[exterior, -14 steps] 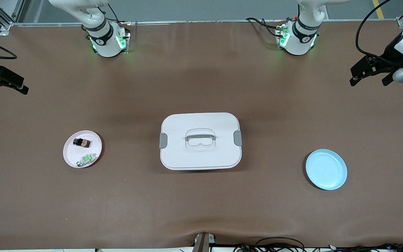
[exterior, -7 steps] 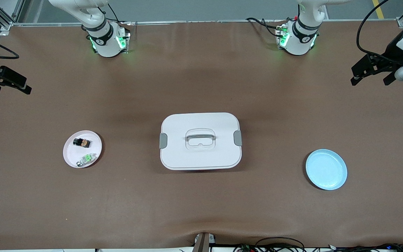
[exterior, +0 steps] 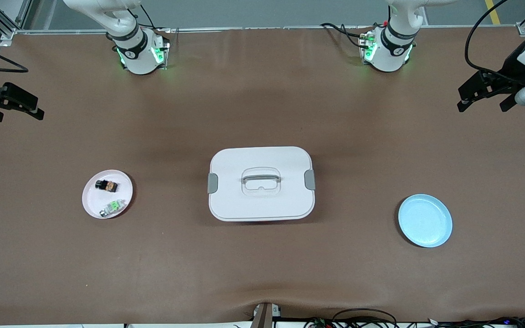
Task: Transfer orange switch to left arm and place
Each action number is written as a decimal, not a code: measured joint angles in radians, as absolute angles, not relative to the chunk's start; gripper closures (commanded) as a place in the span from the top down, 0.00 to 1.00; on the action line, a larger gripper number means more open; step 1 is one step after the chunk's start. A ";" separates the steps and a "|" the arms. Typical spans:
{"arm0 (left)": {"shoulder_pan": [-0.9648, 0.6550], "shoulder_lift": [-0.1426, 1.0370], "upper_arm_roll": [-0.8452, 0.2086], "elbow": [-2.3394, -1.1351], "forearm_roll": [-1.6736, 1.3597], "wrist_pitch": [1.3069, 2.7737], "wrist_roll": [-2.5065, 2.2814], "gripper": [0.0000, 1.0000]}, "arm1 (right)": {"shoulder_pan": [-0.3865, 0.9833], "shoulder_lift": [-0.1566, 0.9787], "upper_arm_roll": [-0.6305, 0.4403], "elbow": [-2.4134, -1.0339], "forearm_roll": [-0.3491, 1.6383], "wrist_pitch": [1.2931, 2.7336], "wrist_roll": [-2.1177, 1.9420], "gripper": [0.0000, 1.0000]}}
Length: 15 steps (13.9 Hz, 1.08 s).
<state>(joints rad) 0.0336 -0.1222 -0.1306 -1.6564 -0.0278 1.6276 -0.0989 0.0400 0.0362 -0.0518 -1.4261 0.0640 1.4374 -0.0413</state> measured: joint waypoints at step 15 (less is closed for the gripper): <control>0.034 -0.122 -0.131 -1.656 -0.028 1.628 -0.099 1.00 | 0.042 0.036 -0.053 -1.426 0.064 1.431 -0.059 1.00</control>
